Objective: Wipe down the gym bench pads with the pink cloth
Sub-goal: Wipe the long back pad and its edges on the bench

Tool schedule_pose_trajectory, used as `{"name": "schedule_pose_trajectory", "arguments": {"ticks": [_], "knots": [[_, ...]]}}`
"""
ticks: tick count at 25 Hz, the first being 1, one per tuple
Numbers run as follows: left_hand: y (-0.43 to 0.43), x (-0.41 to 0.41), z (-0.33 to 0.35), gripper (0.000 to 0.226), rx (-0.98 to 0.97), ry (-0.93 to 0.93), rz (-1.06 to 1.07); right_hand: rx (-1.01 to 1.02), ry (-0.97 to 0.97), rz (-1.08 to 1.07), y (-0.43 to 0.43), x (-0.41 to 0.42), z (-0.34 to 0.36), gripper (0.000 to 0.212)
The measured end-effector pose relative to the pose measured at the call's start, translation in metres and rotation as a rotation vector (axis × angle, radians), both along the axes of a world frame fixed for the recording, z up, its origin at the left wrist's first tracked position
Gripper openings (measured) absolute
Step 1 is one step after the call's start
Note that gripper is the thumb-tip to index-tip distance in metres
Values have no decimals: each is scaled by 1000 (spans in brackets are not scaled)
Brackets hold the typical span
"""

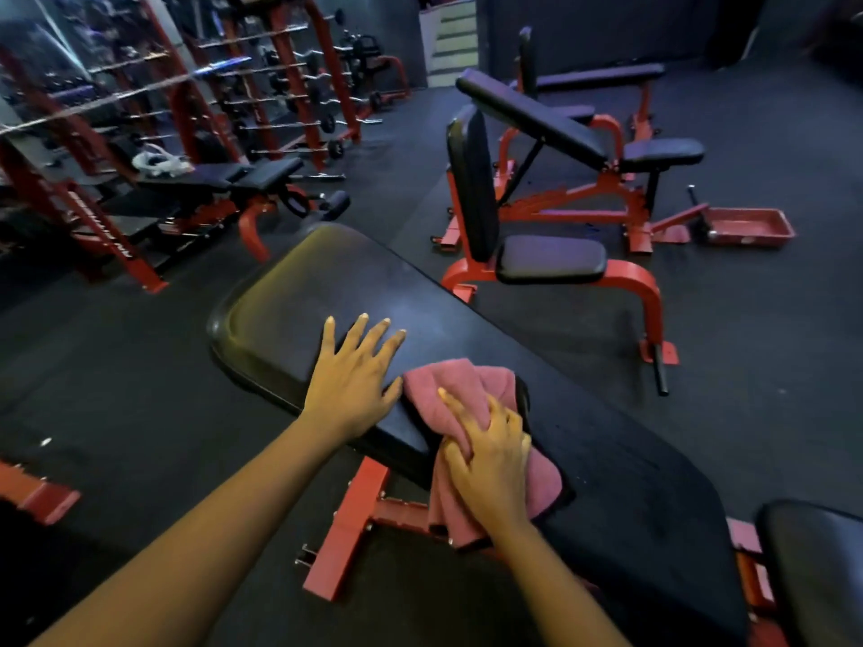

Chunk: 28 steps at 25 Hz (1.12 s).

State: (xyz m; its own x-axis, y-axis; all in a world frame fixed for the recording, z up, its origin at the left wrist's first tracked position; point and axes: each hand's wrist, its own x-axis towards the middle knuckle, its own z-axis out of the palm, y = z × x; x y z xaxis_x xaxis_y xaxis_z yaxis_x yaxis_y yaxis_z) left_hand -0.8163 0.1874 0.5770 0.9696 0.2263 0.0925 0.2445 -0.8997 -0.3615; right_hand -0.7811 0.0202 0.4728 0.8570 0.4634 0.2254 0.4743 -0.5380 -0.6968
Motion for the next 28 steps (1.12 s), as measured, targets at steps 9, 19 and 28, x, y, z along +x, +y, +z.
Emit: {"name": "schedule_pose_trajectory", "arguments": {"ticks": [9, 19, 28], "knots": [[-36, 15, -50, 67, 93, 132, -206, -109, 140, -151, -25, 92, -40, 47], [-34, 16, -54, 67, 115, 77, -237, -175, 182, -296, -35, 190, -73, 44], [-63, 15, -49, 60, -62, 87, -179, -75, 100, -211, -94, 23, -85, 54]]}}
